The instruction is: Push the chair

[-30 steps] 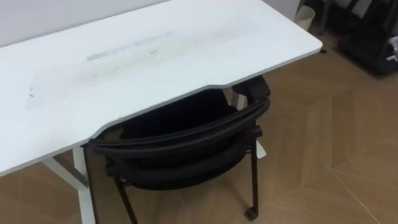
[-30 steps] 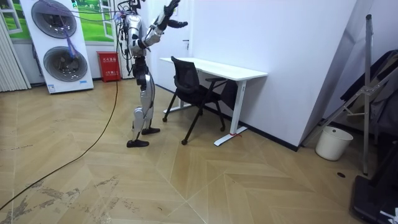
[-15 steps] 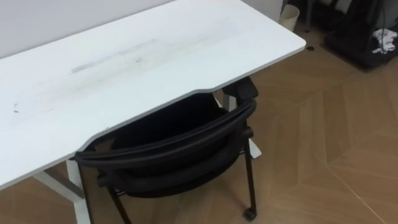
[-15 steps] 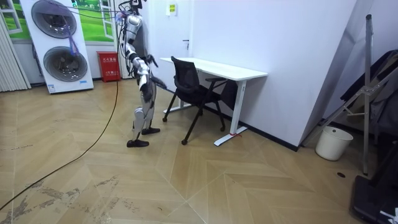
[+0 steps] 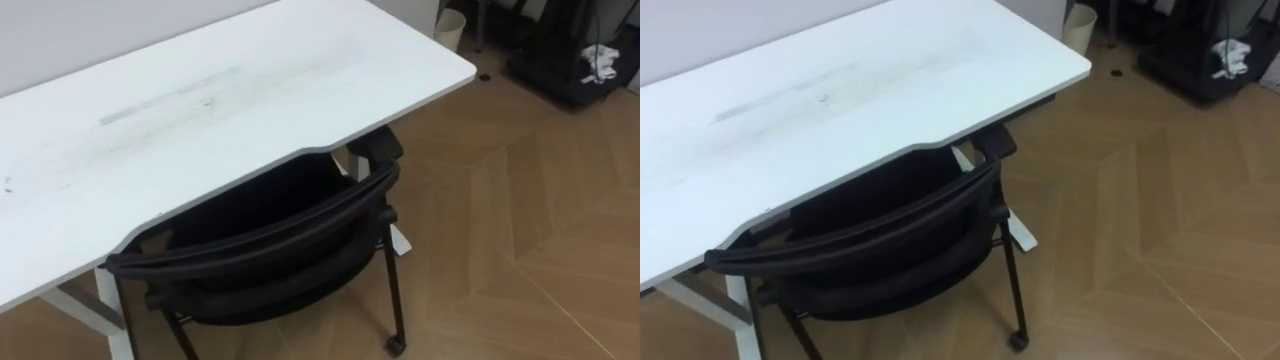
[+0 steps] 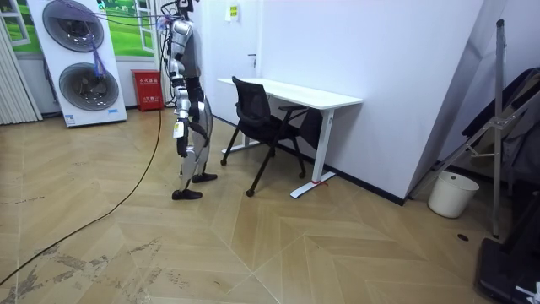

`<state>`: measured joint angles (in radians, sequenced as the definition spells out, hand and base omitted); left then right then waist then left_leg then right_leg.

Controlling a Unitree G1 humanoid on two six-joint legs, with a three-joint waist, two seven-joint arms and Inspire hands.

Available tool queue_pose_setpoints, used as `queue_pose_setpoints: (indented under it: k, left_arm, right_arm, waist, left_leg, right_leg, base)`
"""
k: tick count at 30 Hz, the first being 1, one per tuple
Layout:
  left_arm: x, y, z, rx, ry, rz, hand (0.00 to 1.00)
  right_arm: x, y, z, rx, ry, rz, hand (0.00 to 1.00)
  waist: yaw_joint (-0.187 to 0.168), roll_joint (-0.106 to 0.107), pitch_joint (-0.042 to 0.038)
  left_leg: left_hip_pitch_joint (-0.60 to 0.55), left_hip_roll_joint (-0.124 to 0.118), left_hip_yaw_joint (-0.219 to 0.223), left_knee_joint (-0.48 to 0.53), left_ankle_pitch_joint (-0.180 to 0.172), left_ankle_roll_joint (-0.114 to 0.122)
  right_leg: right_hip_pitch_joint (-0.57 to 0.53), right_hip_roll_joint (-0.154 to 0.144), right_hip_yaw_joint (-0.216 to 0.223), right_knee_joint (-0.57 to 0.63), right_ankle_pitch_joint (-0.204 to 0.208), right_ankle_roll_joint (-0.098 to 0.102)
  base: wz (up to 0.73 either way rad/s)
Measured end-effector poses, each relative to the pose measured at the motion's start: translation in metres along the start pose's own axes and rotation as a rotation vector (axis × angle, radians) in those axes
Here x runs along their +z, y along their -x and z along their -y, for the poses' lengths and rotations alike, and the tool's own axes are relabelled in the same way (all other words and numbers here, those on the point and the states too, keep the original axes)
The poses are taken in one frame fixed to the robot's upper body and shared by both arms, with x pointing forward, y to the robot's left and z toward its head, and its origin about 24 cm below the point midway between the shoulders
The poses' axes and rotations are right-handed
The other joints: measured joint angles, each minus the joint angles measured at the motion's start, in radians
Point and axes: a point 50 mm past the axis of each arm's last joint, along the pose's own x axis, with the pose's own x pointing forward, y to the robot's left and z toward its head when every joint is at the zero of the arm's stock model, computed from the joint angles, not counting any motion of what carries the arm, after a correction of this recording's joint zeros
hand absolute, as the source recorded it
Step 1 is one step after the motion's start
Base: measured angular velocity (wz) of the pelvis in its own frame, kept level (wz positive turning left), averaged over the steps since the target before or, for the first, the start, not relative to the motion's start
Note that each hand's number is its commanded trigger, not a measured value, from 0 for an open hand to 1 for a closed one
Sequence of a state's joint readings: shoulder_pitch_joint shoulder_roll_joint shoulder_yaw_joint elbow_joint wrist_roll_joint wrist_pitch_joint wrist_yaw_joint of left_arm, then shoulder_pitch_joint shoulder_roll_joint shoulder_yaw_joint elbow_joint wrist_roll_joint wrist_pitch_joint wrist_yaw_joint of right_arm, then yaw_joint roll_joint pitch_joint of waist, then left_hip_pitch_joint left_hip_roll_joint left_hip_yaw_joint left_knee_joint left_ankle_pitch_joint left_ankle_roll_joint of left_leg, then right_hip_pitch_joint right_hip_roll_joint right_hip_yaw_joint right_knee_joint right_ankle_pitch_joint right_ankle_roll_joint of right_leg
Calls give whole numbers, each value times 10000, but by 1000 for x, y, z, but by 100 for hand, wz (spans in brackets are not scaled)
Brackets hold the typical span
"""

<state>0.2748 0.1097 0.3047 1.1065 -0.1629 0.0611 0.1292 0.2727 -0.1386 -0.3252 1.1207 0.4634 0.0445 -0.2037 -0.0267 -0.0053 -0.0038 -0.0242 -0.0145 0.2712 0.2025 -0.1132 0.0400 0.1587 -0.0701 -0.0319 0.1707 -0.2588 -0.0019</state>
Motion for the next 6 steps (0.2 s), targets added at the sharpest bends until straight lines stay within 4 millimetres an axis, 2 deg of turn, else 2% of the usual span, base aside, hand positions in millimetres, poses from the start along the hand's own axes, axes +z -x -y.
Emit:
queue_pose_setpoints:
  k: [6]
  left_arm:
    - [23,0,28,-1052,-810,571,0]
  right_arm:
    - [-4,1,-23,1336,644,-321,0]
  waist:
    - [-52,-163,38]
  left_leg:
    - [-32,-43,-60,12,-54,-42]
  right_leg:
    - [-14,6,30,-43,-27,-25]
  base:
    - [0]
